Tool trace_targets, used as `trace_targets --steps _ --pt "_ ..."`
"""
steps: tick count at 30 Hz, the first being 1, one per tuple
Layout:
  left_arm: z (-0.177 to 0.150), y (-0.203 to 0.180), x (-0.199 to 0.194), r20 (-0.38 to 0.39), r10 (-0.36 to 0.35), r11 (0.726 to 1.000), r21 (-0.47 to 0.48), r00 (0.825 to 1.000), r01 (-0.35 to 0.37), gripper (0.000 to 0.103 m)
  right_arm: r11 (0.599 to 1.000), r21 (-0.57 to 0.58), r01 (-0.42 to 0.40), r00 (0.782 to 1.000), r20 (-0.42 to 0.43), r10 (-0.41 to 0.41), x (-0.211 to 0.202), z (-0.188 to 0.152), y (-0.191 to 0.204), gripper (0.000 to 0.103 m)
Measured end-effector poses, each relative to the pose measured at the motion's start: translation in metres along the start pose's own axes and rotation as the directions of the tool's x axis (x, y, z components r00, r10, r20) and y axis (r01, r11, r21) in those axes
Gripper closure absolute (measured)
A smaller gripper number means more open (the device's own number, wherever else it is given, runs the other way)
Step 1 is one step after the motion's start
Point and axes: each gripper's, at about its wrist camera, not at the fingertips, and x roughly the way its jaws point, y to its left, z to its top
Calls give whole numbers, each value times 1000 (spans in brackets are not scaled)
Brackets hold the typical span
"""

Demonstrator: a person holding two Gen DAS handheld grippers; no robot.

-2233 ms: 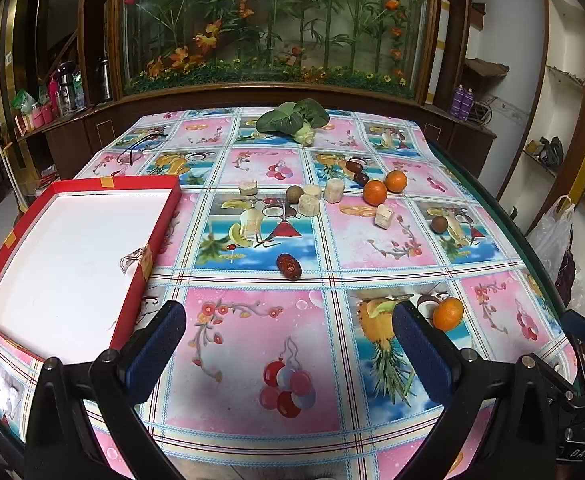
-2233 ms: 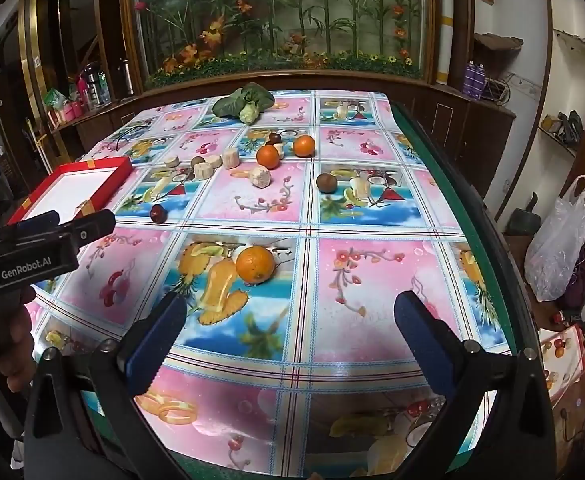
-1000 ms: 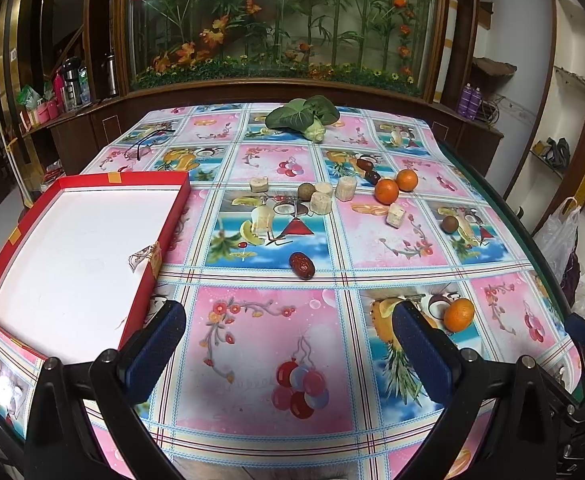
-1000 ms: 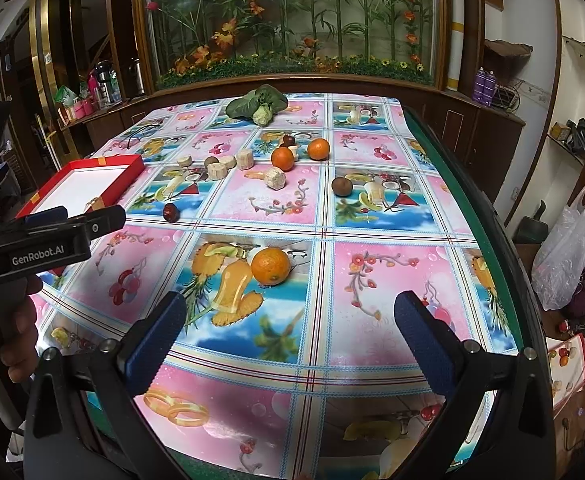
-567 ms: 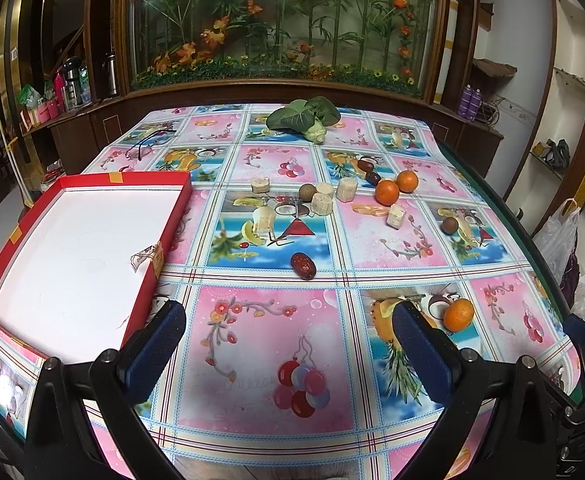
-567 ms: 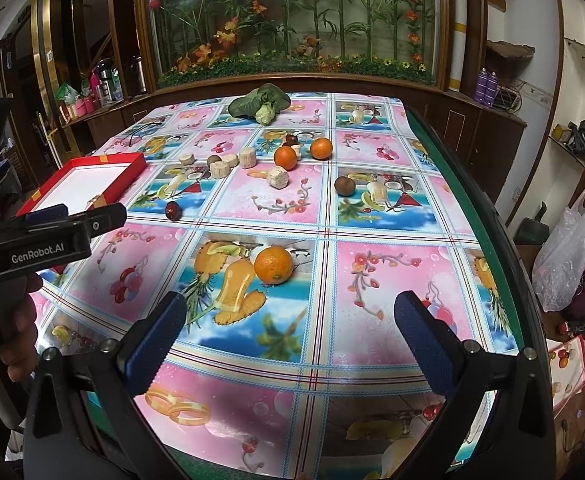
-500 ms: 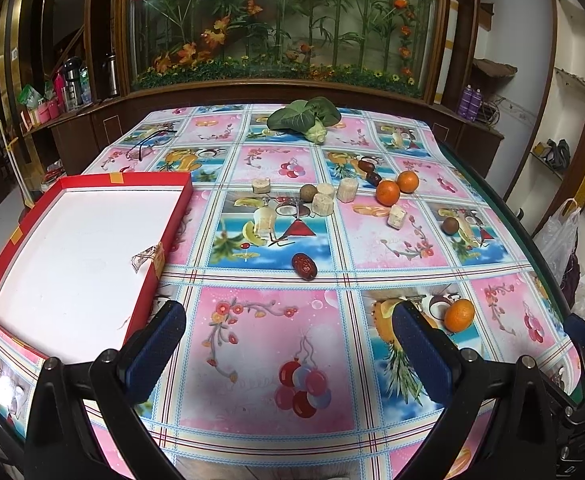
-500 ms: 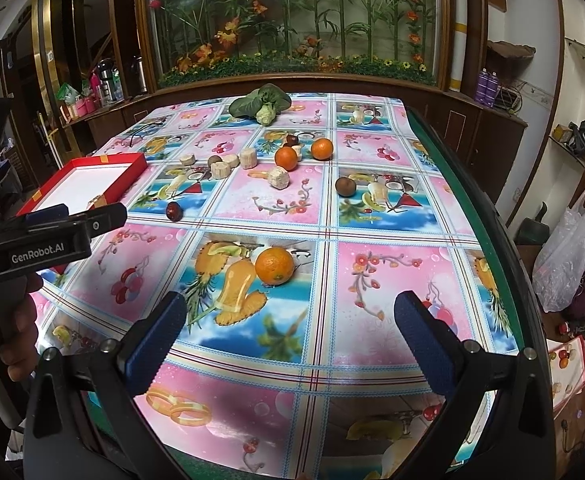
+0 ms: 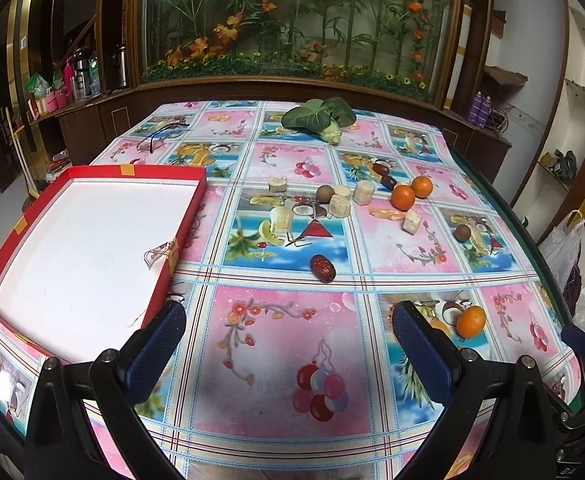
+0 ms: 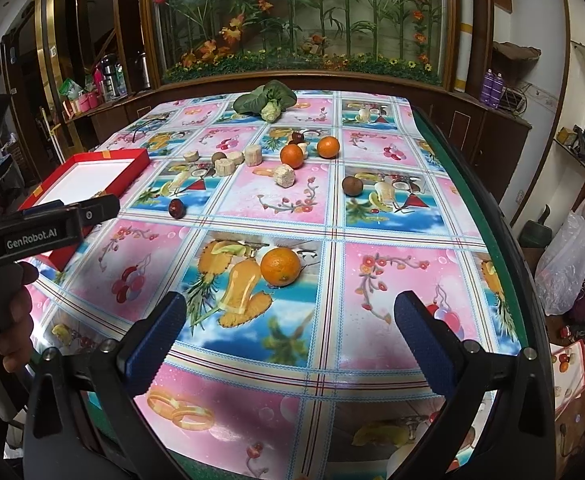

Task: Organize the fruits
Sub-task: 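Grasp an orange with the right tool while the left tool grasps the dark red date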

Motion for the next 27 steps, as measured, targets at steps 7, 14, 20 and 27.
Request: trace_targets --steps 7,14,20,27 --pt "0 7 7 -12 7 1000 -13 1000 -7 1 1000 -13 -12 999 -34 12 27 7 3 9" --pt "3 21 22 -38 16 999 -30 999 -17 1 999 18 -32 991 -129 34 72 20 1 37" --pt "8 11 41 -71 8 1000 -5 997 -8 1 999 11 -32 985 -171 34 94 18 3 70" --pt "23 -29 70 -93 -5 998 64 996 11 6 998 34 -50 990 -132 54 81 16 -8 71"
